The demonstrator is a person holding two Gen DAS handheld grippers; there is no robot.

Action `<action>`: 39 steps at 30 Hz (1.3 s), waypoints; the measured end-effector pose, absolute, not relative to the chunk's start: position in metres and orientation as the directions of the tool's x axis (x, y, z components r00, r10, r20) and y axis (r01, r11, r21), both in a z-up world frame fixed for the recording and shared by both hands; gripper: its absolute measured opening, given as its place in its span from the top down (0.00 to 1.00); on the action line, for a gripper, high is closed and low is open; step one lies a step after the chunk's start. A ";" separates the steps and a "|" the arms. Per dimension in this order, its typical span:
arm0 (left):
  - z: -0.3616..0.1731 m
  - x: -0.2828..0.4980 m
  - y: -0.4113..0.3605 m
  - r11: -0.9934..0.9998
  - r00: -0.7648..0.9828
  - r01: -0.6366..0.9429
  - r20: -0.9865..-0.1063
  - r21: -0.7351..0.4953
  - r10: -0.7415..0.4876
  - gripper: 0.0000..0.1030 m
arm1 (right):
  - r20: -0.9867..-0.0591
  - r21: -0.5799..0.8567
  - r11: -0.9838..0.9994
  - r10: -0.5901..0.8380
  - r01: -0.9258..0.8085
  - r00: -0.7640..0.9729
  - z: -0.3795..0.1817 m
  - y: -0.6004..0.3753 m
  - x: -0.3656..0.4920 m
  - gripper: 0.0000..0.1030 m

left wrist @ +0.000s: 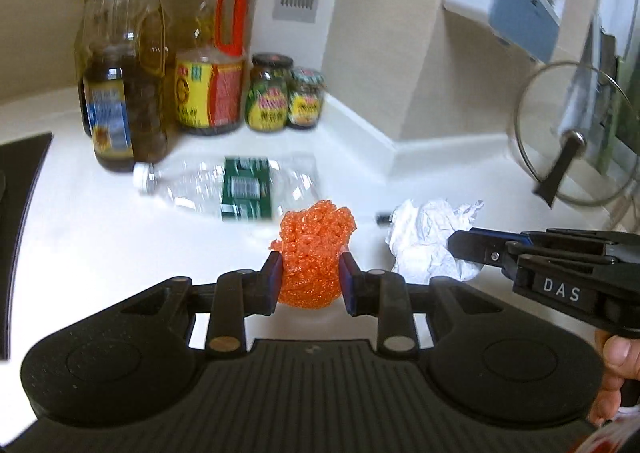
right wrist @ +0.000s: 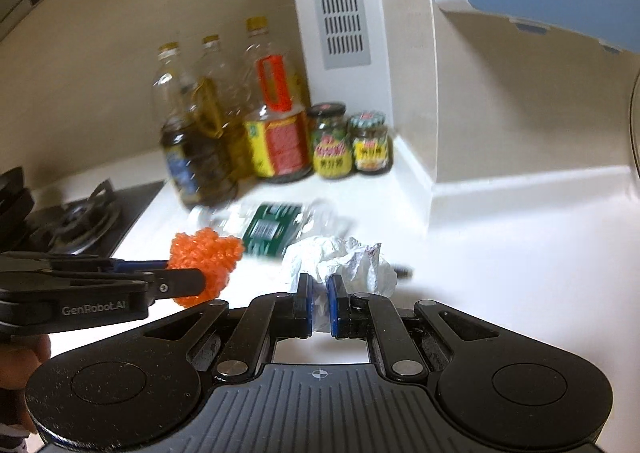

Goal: Collect trash
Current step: 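Carry the scrubber and tissue down over the wastebasket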

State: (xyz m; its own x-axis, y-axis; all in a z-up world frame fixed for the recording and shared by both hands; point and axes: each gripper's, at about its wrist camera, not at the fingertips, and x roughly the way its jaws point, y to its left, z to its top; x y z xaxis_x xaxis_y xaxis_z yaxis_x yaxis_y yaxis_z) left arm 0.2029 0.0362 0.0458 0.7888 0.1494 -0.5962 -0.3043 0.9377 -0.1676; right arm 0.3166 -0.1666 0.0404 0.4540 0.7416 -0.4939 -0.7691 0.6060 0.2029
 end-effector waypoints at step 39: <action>-0.098 0.092 0.022 0.952 0.516 -0.201 -0.851 -0.232 -0.099 0.74 | -0.817 0.087 0.647 0.481 -0.757 0.317 -0.091 -0.175 0.168 0.92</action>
State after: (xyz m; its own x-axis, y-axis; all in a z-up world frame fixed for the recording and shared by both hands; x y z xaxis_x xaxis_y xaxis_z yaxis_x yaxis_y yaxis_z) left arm 0.0916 0.0216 -0.0977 0.5156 -0.0988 -0.8511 -0.2011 0.9516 -0.2323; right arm 0.1684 -0.1747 -0.0909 0.3173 0.4812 -0.8172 -0.7574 0.6471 0.0870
